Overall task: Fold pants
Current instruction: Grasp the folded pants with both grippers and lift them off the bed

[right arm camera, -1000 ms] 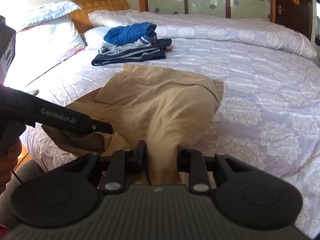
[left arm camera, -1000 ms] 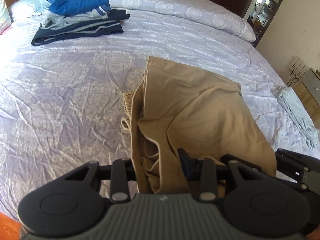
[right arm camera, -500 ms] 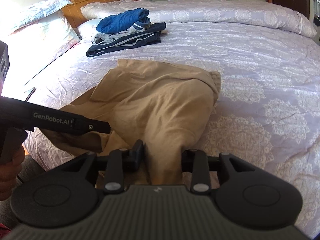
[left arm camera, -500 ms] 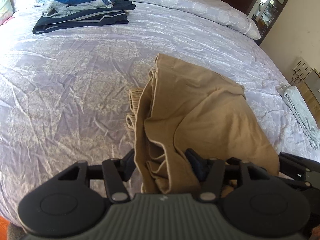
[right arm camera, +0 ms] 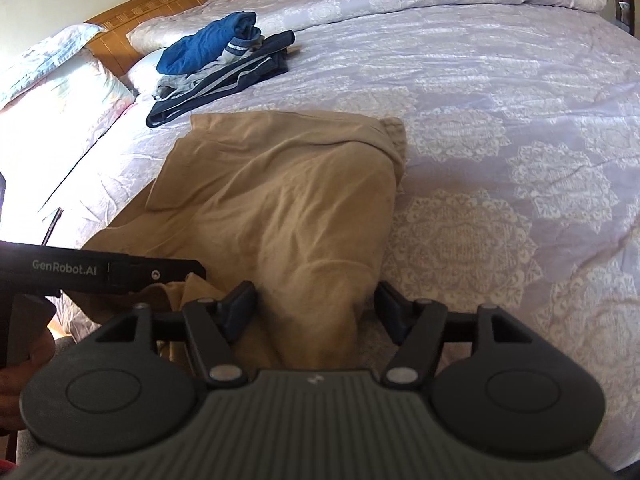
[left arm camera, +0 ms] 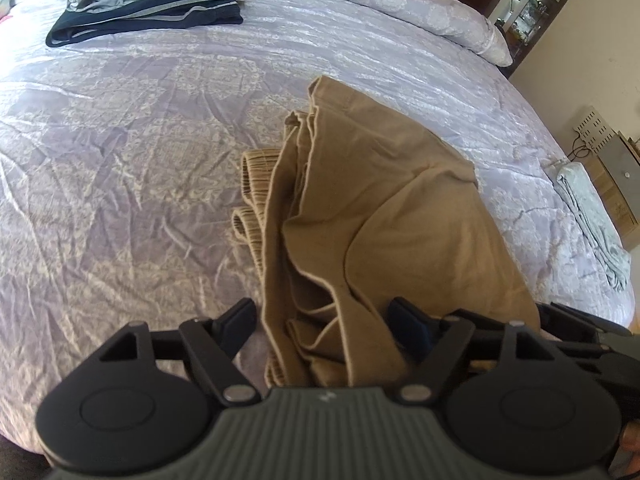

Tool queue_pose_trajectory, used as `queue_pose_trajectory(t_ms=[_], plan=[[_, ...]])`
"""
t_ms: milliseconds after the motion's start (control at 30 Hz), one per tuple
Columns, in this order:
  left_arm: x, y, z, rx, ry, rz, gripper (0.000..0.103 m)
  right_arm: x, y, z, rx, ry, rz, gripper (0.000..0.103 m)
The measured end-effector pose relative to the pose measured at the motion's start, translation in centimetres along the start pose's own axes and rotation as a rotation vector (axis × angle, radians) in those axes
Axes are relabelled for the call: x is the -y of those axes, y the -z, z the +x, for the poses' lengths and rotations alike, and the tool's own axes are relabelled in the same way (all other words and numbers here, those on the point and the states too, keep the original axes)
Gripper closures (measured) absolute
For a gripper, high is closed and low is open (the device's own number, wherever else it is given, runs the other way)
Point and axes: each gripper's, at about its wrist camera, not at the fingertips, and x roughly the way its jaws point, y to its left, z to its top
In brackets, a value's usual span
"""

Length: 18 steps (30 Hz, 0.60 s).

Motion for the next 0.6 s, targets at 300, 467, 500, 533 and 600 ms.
queue_pose_trajectory(t_ms=[300, 467, 500, 533, 600], plan=[[-0.2, -0.3, 0.3, -0.024, 0.043, 0.011, 0.029, 1.6, -0.1, 0.4, -0.026, -0.051, 0.068, 0.027], [-0.3, 0.3, 0.1, 0.008, 0.059, 0.031, 0.047, 1.3, -0.1, 0.6, -0.035, -0.089, 0.027, 0.053], [-0.3, 0.4, 0.0, 0.016, 0.052, 0.037, 0.051, 1.0, -0.1, 0.6, -0.047, -0.127, 0.012, 0.062], [-0.2, 0.5, -0.1, 0.021, 0.050, 0.040, 0.053, 0.7, -0.2, 0.6, -0.050, -0.136, 0.008, 0.065], [-0.6, 0.2, -0.6, 0.024, 0.062, 0.011, 0.064, -0.2, -0.3, 0.5, -0.039, -0.123, -0.036, 0.073]])
